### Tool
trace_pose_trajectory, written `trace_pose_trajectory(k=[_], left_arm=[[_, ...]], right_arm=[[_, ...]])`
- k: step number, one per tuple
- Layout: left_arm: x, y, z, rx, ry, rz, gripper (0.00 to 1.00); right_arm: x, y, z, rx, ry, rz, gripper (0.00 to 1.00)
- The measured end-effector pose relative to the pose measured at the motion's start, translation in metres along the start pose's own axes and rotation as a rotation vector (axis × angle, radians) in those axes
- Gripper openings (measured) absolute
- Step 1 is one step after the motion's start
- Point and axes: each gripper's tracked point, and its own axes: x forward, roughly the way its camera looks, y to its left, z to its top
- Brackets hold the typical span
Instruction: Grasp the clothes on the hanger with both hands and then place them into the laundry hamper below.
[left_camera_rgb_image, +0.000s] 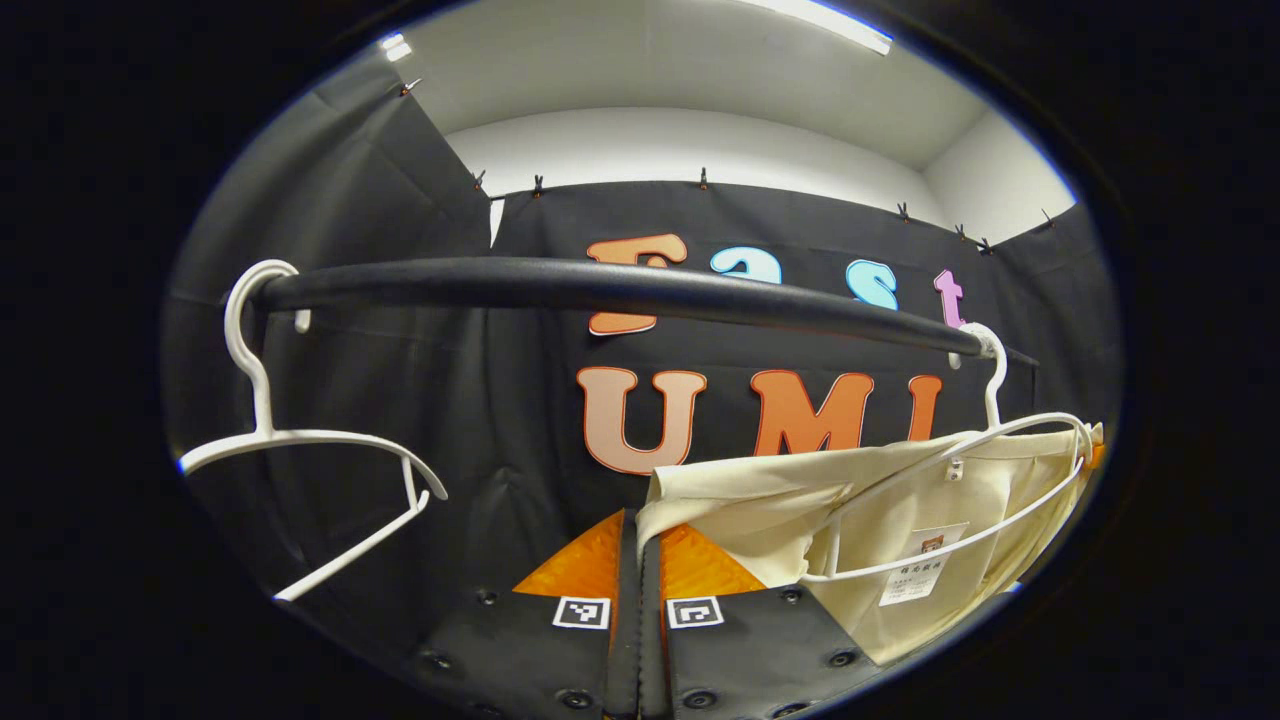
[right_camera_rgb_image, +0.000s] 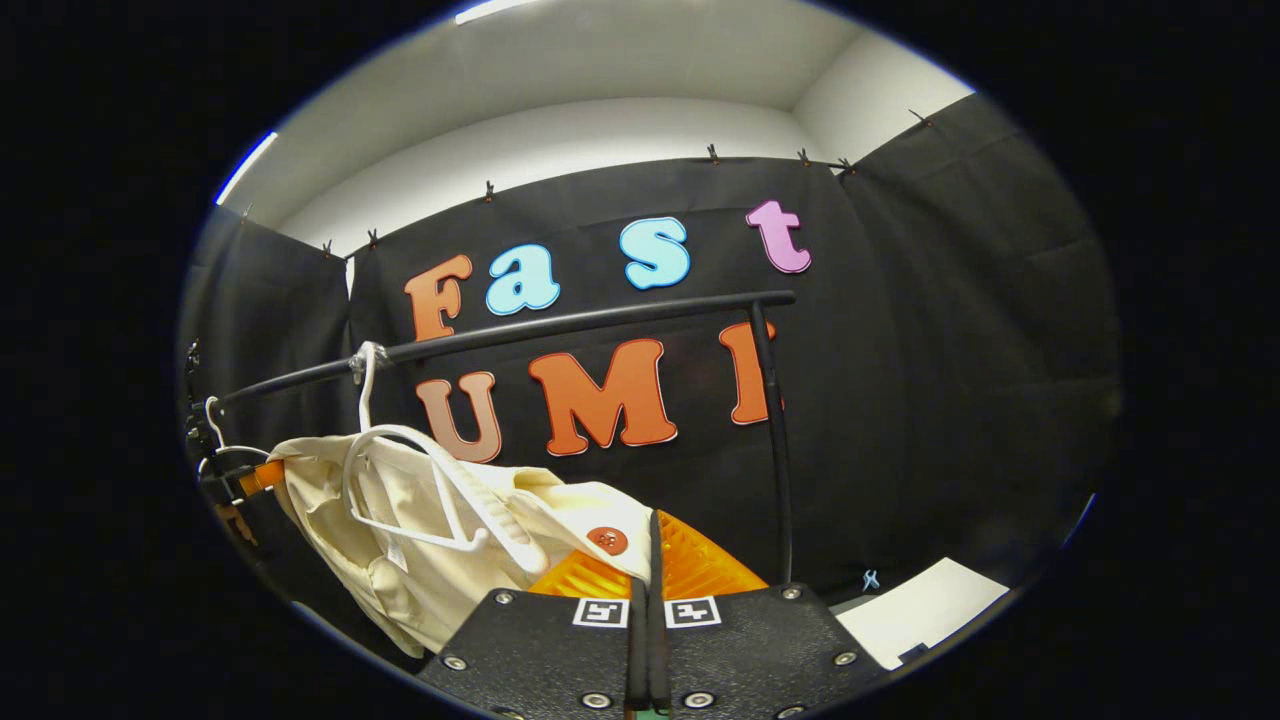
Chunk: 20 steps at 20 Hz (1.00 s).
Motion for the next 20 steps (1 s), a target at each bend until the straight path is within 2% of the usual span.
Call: trace_pose_trajectory(k=[12, 16, 20], left_arm=[[0.001, 0.002, -0.052, -0.022, 0.107, 0.034, 0.07], [0.001, 0.021, -0.077, -0.009, 0.148, 0.080, 0.07], [-0.010, 0.046, -0.115, -0.039, 0.227, 0.134, 0.07]], right_arm=[[-0.012, 0.013, -0.085, 0.055, 0.113, -0.012, 0.00], [-0.011, 0.028, -0.108, 0.039, 0.158, -0.002, 0.00], [-0.017, 0.032, -0.130, 0.035, 0.195, -0.010, 0.00]])
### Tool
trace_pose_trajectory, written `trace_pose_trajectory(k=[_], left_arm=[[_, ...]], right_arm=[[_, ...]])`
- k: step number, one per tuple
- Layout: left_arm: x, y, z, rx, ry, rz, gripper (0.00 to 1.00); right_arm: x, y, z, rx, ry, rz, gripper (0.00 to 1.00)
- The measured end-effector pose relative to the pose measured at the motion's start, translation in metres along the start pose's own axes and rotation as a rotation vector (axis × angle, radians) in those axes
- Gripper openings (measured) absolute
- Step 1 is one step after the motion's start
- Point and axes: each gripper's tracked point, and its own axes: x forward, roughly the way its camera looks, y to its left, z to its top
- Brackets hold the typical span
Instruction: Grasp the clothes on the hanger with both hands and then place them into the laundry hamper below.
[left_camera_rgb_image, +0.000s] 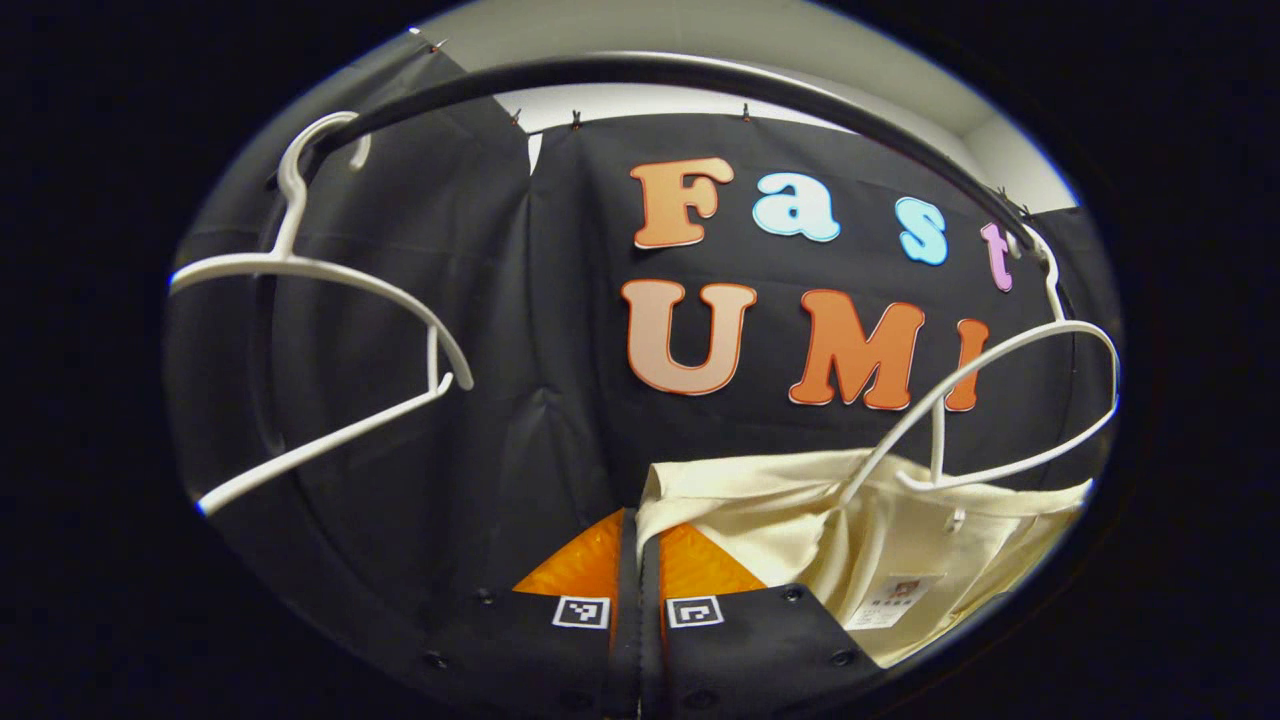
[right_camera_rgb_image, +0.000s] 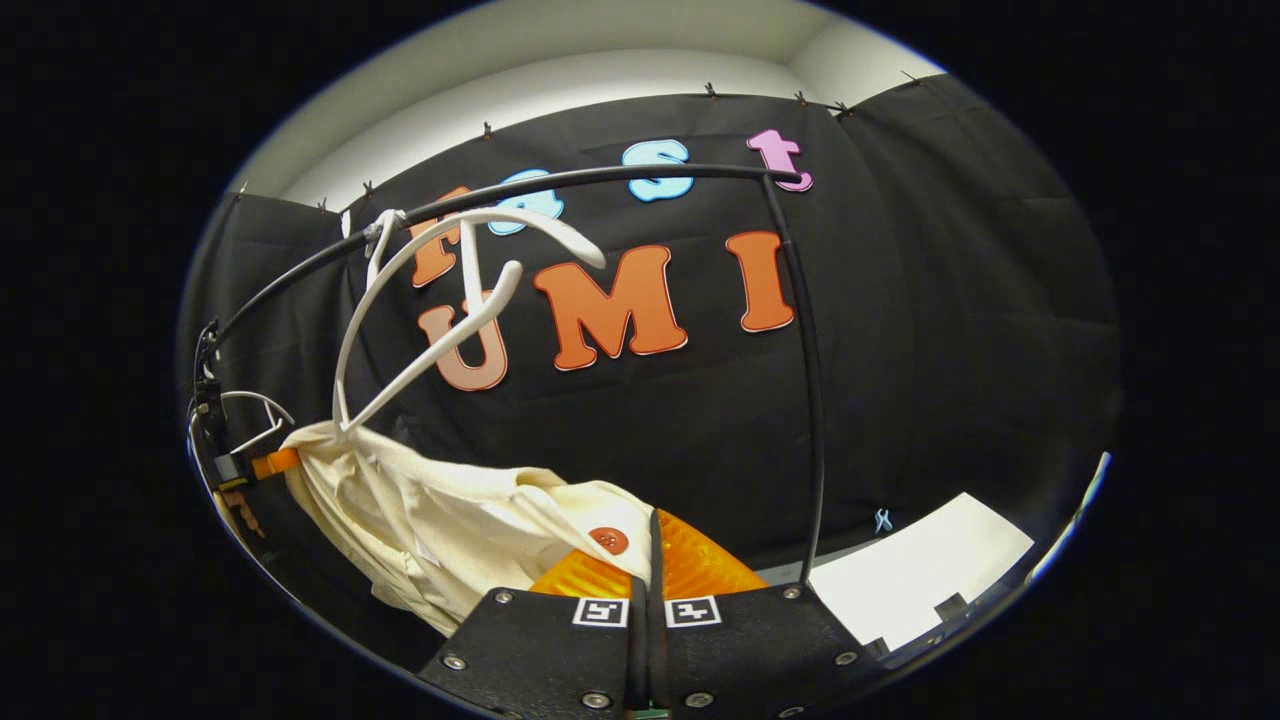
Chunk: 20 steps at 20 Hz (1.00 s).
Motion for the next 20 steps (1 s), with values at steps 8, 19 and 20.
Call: trace_pose_trajectory(k=[8, 19, 20], left_arm=[[-0.022, -0.015, -0.038, -0.030, 0.082, -0.065, 0.07], [-0.039, -0.061, -0.047, -0.076, 0.155, -0.186, 0.07], [-0.042, -0.071, -0.048, -0.076, 0.156, -0.203, 0.07]], right_arm=[[-0.002, -0.001, -0.030, 0.039, 0.055, -0.012, 0.00], [-0.007, 0.008, -0.033, 0.085, 0.057, -0.001, 0.00], [-0.008, 0.010, -0.035, 0.087, 0.060, 0.002, 0.00]])
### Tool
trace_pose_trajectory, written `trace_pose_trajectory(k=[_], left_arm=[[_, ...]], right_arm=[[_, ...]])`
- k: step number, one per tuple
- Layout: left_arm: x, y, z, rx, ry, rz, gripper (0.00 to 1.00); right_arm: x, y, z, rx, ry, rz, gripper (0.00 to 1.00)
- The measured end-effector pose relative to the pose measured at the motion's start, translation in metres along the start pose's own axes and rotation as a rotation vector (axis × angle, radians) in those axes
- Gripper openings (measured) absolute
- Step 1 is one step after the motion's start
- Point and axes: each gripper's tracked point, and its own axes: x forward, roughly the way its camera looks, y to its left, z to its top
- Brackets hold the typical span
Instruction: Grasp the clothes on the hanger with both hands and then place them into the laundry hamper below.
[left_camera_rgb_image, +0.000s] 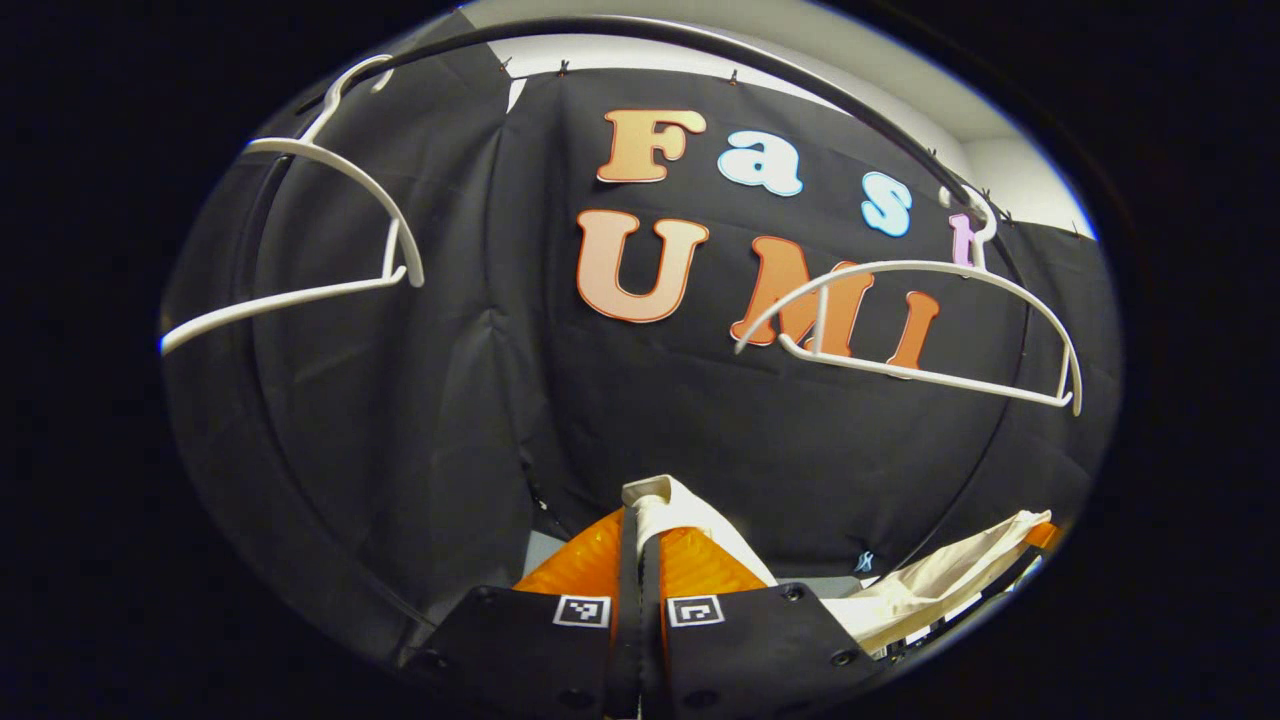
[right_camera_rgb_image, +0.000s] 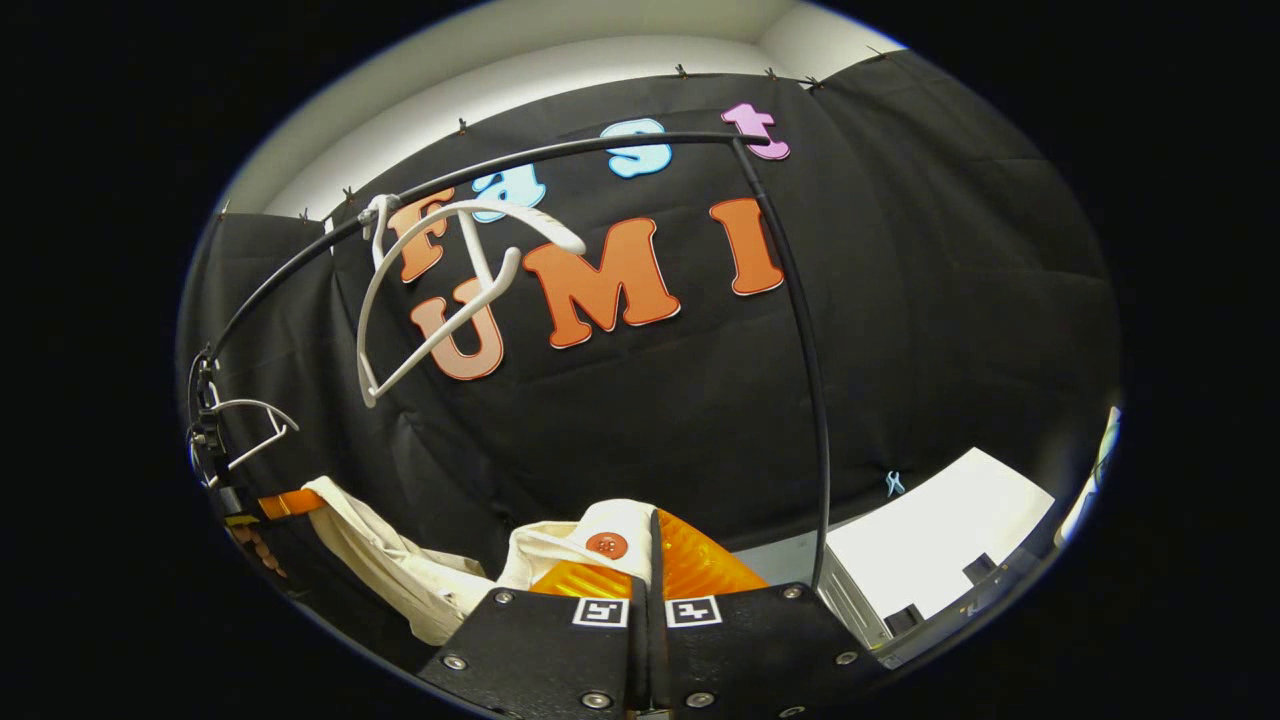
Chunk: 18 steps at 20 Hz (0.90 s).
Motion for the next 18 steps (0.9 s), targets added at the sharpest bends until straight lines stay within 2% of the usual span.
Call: trace_pose_trajectory(k=[7, 18], left_arm=[[-0.001, -0.055, -0.013, 0.026, 0.035, -0.098, 0.07], [-0.011, -0.143, -0.047, 0.073, 0.105, -0.267, 0.07]], right_arm=[[0.005, 0.027, -0.009, 0.004, 0.019, 0.032, 0.00], [0.009, 0.095, -0.035, -0.013, 0.065, 0.136, 0.00]])
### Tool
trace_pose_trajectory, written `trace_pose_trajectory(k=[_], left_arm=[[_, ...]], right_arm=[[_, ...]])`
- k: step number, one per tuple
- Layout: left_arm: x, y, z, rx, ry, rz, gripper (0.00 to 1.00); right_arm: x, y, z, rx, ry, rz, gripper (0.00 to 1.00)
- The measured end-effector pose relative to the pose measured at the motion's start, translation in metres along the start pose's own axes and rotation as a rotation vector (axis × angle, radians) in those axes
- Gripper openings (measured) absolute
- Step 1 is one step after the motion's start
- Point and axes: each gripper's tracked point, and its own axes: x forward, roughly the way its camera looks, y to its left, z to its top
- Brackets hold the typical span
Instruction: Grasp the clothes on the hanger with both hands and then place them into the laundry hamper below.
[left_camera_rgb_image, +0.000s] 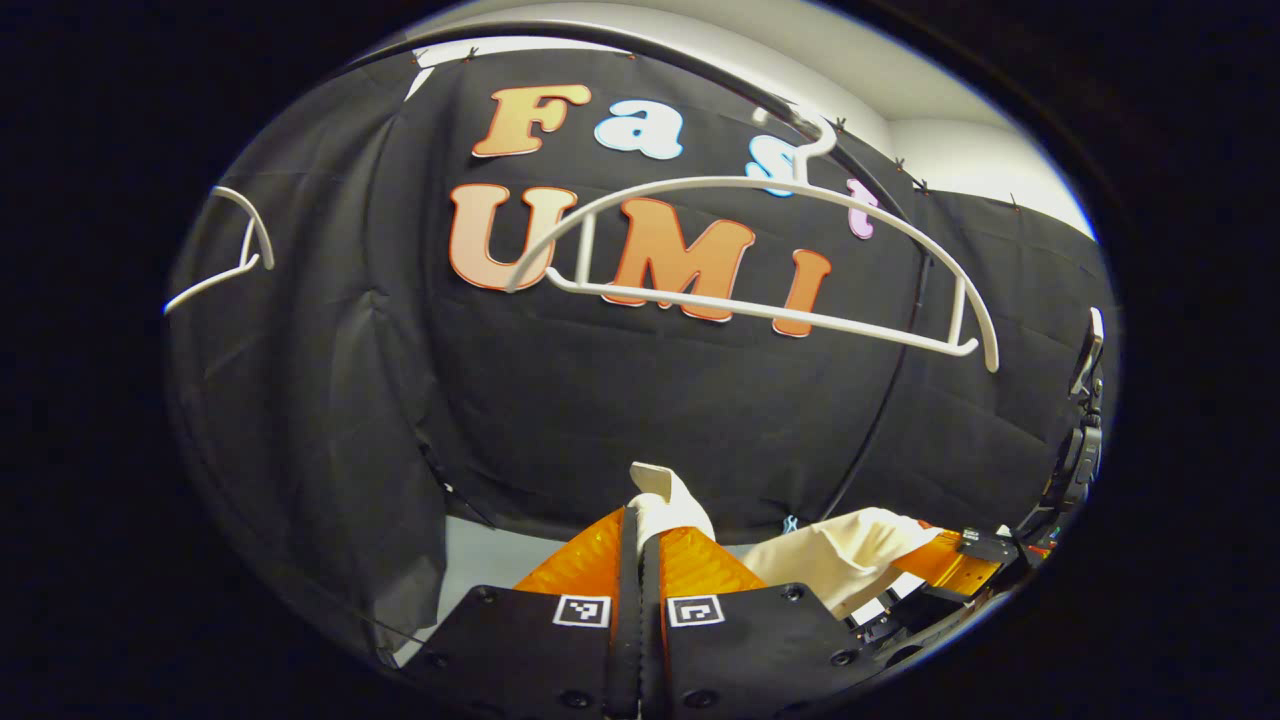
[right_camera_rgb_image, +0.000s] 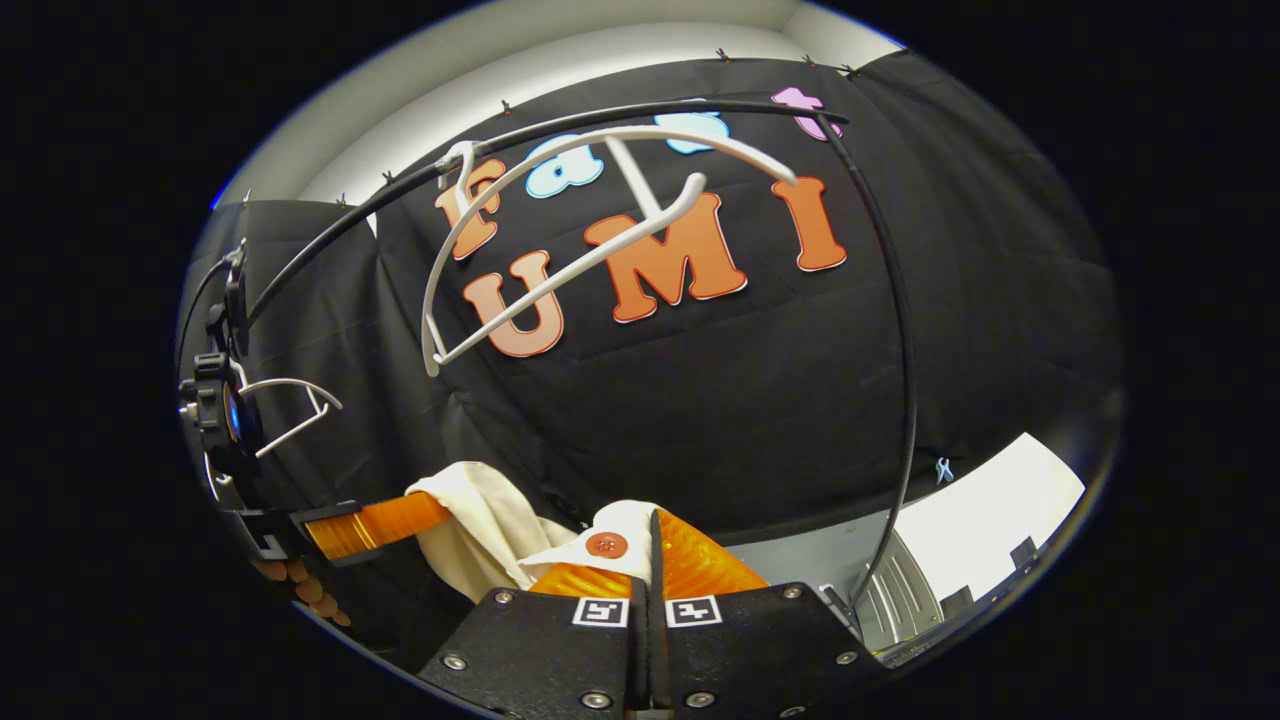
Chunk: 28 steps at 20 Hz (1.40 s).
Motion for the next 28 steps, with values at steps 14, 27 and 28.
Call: trace_pose_trajectory(k=[14, 27, 28], left_arm=[[0.028, 0.008, -0.102, -0.018, 0.237, 0.026, 0.07], [0.033, 0.018, -0.171, -0.046, 0.508, 0.078, 0.07], [0.032, 0.019, -0.176, -0.050, 0.528, 0.083, 0.07]], right_arm=[[0.025, -0.046, -0.073, -0.053, 0.131, -0.093, 0.00], [0.061, -0.080, -0.159, -0.086, 0.358, -0.152, 0.03], [0.065, -0.082, -0.166, -0.094, 0.375, -0.157, 0.04]])
